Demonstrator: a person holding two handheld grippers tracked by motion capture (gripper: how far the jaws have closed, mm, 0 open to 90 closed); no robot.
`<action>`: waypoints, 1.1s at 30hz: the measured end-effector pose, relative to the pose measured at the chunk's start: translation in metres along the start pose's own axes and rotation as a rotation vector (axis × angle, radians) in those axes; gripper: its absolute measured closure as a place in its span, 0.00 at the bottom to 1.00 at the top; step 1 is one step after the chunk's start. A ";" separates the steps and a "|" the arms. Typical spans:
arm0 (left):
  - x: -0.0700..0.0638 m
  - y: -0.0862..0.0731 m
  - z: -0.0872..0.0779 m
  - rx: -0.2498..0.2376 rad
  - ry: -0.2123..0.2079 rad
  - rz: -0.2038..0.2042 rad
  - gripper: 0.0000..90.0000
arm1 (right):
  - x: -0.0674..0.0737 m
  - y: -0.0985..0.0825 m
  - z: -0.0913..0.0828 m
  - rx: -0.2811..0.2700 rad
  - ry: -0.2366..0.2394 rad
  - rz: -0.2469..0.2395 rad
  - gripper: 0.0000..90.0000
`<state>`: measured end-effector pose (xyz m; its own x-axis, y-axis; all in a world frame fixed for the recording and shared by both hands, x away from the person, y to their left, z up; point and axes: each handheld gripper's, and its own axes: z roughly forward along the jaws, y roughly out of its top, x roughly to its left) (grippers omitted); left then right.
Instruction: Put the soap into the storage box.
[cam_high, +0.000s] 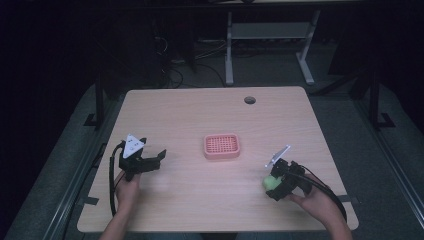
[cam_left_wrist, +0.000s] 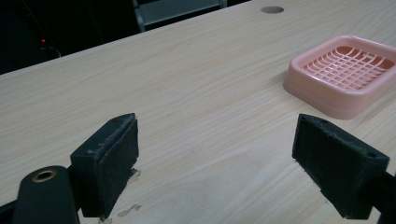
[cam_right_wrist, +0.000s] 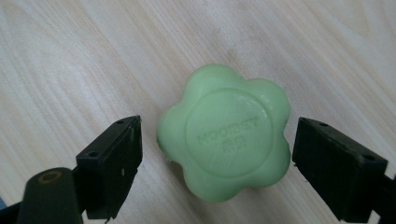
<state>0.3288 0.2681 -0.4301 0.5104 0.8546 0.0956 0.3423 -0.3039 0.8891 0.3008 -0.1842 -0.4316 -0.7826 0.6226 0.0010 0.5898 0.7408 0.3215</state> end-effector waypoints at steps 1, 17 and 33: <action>0.000 0.000 0.000 0.000 0.000 0.000 0.16 | 0.000 0.001 0.001 0.007 -0.003 -0.001 0.17; 0.000 0.000 -0.001 -0.005 0.000 -0.002 0.16 | -0.003 0.008 0.018 0.078 -0.006 -0.011 0.18; 0.001 0.001 -0.001 -0.004 0.002 0.002 0.16 | -0.002 0.012 0.018 0.100 0.001 -0.020 0.29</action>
<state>0.3284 0.2689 -0.4290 0.5092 0.8550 0.0982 0.3383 -0.3037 0.8907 0.3130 -0.1714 -0.4446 -0.7942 0.6076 -0.0036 0.5913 0.7743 0.2253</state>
